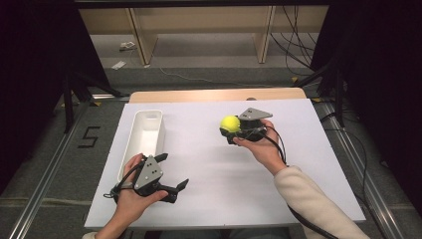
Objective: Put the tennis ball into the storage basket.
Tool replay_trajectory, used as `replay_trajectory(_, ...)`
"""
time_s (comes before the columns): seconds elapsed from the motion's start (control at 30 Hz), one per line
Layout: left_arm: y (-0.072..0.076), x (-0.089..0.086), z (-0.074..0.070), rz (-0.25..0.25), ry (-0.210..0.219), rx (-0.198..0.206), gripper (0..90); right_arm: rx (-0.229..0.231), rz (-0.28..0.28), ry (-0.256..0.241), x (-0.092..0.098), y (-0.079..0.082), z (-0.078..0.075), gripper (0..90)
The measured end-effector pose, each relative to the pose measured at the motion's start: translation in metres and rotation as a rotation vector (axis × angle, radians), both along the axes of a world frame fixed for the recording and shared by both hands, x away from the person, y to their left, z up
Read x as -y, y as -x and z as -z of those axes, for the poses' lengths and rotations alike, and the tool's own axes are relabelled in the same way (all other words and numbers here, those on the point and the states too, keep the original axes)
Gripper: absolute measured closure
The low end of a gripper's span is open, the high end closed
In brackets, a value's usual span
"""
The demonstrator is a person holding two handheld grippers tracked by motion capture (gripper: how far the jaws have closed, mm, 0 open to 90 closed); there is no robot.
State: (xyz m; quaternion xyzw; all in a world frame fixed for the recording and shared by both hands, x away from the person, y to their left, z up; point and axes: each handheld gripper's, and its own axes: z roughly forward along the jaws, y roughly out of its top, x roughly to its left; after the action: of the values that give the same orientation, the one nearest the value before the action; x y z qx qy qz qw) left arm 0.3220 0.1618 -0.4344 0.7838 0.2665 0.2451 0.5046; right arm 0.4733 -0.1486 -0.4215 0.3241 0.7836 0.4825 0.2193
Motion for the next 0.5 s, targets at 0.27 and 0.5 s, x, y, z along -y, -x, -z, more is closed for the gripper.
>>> replay_trajectory(0.27,0.0002,-0.0004,-0.0003,-0.003,0.002,0.001,0.0,0.005,-0.009,-0.004,-0.0017,0.0018,-0.0019,26.1)
replay_trajectory(0.5,0.0001,-0.0006,-0.0003,-0.003,0.003,0.001,0.0,0.004,-0.018,-0.004,-0.0033,0.0029,-0.0023,26.0)
